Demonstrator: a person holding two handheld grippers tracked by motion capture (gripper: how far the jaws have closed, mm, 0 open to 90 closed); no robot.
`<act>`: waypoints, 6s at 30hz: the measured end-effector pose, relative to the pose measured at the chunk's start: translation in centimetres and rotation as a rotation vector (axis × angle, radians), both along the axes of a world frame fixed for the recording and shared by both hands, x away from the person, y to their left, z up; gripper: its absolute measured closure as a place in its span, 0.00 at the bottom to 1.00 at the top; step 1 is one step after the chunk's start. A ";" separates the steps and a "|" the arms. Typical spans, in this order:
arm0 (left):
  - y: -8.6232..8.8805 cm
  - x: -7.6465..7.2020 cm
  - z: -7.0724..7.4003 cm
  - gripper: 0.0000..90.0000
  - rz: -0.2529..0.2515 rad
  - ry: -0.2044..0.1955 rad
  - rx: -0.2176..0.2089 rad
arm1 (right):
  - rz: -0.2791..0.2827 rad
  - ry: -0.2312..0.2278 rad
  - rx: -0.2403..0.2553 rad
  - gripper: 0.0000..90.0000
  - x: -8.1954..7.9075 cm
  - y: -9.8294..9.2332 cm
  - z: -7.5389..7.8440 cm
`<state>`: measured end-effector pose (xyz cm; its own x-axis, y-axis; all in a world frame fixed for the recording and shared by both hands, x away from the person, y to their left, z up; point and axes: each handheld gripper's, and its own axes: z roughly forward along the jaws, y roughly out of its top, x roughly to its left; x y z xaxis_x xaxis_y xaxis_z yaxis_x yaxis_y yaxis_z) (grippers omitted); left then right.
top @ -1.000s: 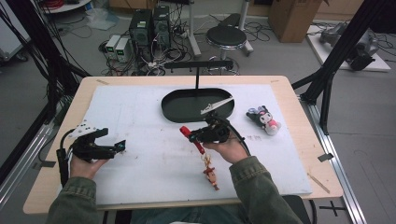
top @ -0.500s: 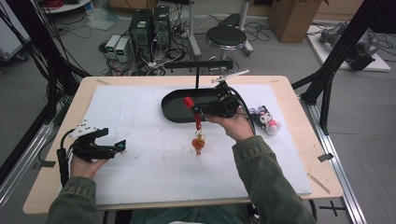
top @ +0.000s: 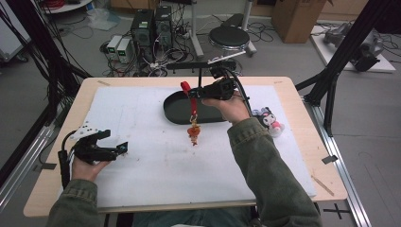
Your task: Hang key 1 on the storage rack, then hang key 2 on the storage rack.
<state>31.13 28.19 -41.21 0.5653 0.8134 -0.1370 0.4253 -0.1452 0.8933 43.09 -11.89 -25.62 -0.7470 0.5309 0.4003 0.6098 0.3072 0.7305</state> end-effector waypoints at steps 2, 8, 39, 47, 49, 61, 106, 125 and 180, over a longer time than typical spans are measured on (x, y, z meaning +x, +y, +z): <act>0.0 0.0 0.0 0.07 0.002 0.000 -0.003 | -0.001 -0.003 -0.006 0.84 0.3 0.1 0.1; 0.0 0.0 0.1 0.07 -0.005 -0.001 -0.018 | -0.033 -0.025 -0.013 0.83 1.7 0.1 0.9; -0.1 0.6 0.0 0.07 -0.024 0.007 -0.063 | -0.213 -0.048 -0.125 0.83 12.2 2.6 6.9; 0.0 0.6 -0.1 0.07 -0.026 0.005 -0.063 | -0.262 -0.002 -0.160 0.83 13.1 3.0 5.8; 0.0 0.7 -0.1 0.07 -0.026 0.005 -0.065 | -0.281 0.004 -0.167 0.83 13.3 3.0 5.6; 0.1 0.7 -0.1 0.07 -0.020 0.007 -0.060 | -0.356 -0.051 -0.115 0.83 14.0 2.5 4.0; 0.0 0.8 -0.1 0.07 -0.019 0.010 -0.037 | -0.264 -0.246 -0.249 0.01 6.8 -3.1 0.5; -0.1 0.8 -0.1 0.07 -0.019 0.019 -0.019 | -0.253 -0.266 -0.366 0.01 3.0 -8.9 -2.4; -0.3 0.5 -0.2 0.07 -0.021 0.032 0.010 | -0.463 -0.057 -0.432 0.01 -1.3 -23.9 -12.7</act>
